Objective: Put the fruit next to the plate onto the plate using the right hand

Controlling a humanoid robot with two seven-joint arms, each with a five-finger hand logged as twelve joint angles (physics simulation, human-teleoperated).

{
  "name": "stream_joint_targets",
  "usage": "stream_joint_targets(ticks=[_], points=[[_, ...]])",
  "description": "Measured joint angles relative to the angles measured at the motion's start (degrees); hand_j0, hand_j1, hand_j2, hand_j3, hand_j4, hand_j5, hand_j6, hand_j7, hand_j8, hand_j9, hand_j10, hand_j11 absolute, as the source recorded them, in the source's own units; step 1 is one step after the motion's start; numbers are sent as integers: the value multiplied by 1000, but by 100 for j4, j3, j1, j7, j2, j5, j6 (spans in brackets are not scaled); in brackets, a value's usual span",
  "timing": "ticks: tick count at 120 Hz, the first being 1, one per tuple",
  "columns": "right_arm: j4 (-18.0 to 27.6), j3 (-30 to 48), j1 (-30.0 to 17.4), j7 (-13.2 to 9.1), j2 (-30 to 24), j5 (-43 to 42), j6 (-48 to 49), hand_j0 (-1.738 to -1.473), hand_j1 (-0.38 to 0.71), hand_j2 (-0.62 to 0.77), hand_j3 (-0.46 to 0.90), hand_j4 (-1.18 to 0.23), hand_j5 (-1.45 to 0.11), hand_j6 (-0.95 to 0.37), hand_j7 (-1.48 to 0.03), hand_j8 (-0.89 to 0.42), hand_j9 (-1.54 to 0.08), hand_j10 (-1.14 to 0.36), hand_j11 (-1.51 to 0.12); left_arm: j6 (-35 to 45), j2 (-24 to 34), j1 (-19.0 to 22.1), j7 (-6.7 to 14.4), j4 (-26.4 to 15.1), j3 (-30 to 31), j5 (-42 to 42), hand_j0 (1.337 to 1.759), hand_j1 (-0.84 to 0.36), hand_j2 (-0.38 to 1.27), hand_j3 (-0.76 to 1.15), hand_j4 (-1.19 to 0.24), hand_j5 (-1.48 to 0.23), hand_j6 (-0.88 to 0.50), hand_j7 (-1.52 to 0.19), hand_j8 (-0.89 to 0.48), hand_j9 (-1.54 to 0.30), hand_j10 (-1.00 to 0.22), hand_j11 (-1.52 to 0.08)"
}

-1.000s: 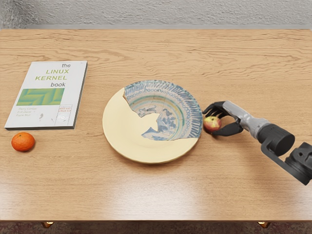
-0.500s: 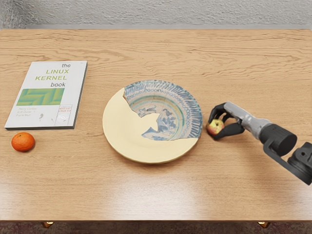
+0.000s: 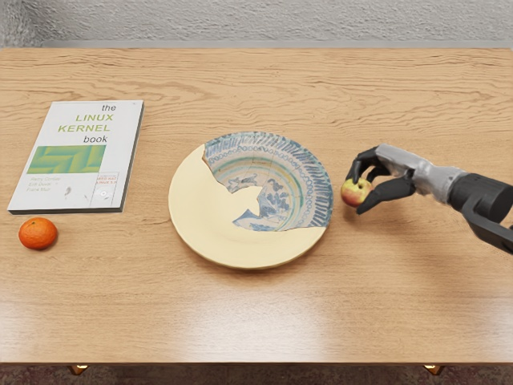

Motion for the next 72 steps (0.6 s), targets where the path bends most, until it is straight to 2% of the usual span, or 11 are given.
stream_joint_targets(ticks=[20, 38, 72], points=[[-1, 207, 221, 9, -39, 510, 742, -1658, 372, 562, 1, -811, -1262, -394, -1130, -288, -1200, -566, -1226, 0, 0, 2, 0, 0, 0, 0, 1658, 55, 49, 0, -245, -318, -245, -318, -245, -318, -245, -318], [0, 360, 401, 1, 177, 892, 1253, -1658, 366, 554, 1, -809, -1274, -396, -1132, -286, -1206, -566, -1235, 0, 0, 0, 0, 0, -1, 1, 1658, 55, 49, 0, -245, -318, -245, -318, -245, -318, -245, -318], [-76, 450, 622, -52, 693, 1086, 1547, -1658, 368, 558, 1, -805, -1290, -389, -1134, -279, -1208, -563, -1233, 0, 0, 2, 0, 0, -1, 0, 1658, 55, 49, 0, -245, -318, -245, -318, -245, -318, -245, -318]])
